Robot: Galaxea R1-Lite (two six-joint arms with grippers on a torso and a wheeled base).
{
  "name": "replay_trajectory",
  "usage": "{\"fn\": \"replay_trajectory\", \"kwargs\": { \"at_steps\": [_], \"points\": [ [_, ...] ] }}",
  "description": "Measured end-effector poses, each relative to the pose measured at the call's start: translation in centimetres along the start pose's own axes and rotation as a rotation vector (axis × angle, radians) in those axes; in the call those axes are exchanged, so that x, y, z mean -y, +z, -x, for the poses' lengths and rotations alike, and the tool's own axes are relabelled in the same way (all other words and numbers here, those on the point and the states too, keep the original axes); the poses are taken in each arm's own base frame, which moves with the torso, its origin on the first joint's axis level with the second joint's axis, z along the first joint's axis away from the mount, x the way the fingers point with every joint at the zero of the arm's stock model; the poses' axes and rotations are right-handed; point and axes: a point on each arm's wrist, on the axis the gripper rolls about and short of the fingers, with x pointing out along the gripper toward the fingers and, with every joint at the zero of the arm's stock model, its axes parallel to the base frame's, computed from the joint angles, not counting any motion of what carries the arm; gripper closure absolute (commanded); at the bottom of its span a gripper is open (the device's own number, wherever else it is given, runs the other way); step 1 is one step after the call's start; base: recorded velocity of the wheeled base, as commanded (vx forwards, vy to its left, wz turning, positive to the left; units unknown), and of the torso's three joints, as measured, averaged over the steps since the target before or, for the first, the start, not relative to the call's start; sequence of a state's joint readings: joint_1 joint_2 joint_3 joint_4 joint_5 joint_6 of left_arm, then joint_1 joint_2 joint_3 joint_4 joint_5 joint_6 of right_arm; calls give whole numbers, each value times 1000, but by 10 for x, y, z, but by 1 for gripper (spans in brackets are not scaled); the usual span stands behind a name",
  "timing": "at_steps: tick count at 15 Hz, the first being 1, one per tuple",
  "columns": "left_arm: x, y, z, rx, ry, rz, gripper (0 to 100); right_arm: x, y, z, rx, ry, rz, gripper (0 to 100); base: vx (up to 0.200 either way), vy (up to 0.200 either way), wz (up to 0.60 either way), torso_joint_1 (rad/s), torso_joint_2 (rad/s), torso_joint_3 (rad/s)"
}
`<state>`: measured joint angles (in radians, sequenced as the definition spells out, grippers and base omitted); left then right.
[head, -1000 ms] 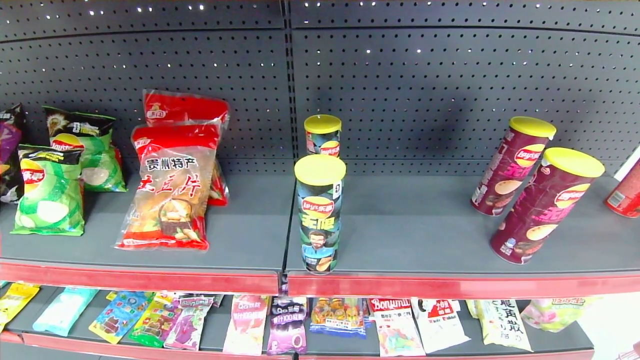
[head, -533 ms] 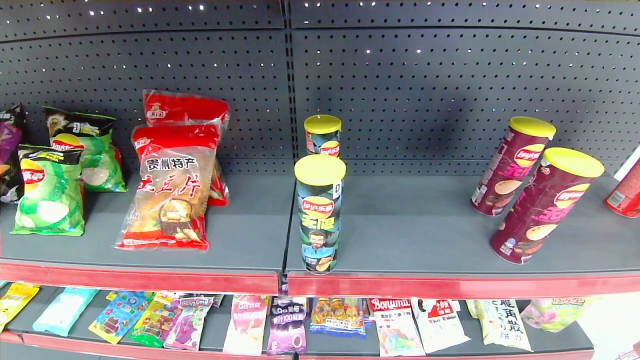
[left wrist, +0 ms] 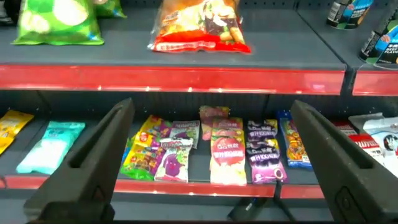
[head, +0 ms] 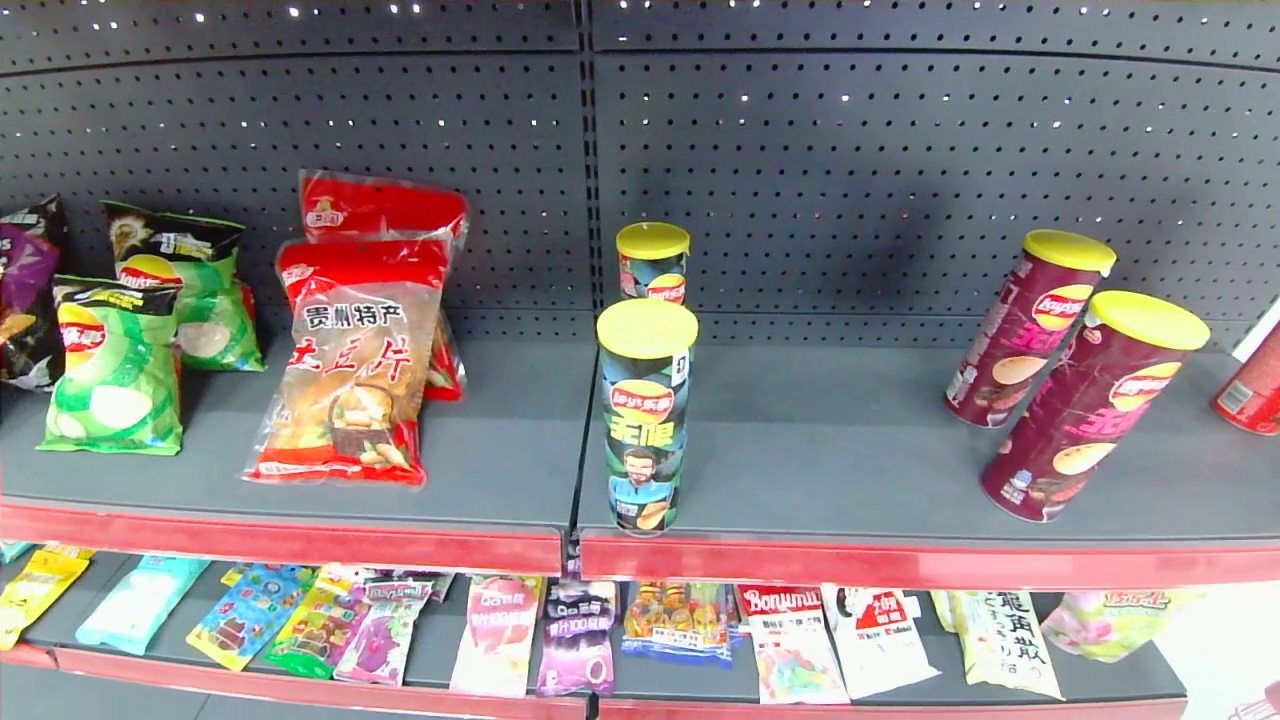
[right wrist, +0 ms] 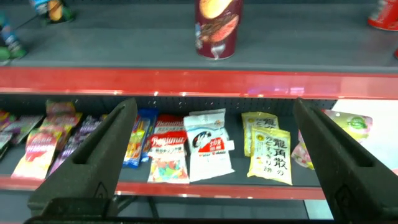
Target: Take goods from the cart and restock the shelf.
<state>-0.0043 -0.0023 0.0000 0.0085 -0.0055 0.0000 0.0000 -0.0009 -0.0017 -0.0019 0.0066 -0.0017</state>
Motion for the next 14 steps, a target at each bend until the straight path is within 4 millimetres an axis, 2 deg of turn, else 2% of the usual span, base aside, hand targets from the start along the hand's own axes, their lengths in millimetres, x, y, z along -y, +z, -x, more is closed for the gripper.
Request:
{"fn": "replay_trajectory", "kwargs": {
  "at_steps": [3, 9, 14],
  "points": [
    [0, 0, 0, 0, 0, 0, 0, 0, 0, 0, -1, 1, 0, 0, -200, -200, 0, -2, 1, 4],
    [0, 0, 0, 0, -1, 0, 0, 0, 0, 0, 0, 0, 0, 0, 0, -200, 0, 0, -2, 4],
    [0, 0, 0, 0, -1, 0, 0, 0, 0, 0, -2, 0, -2, 0, 0, 0, 0, 0, 0, 0]
  ]
}}
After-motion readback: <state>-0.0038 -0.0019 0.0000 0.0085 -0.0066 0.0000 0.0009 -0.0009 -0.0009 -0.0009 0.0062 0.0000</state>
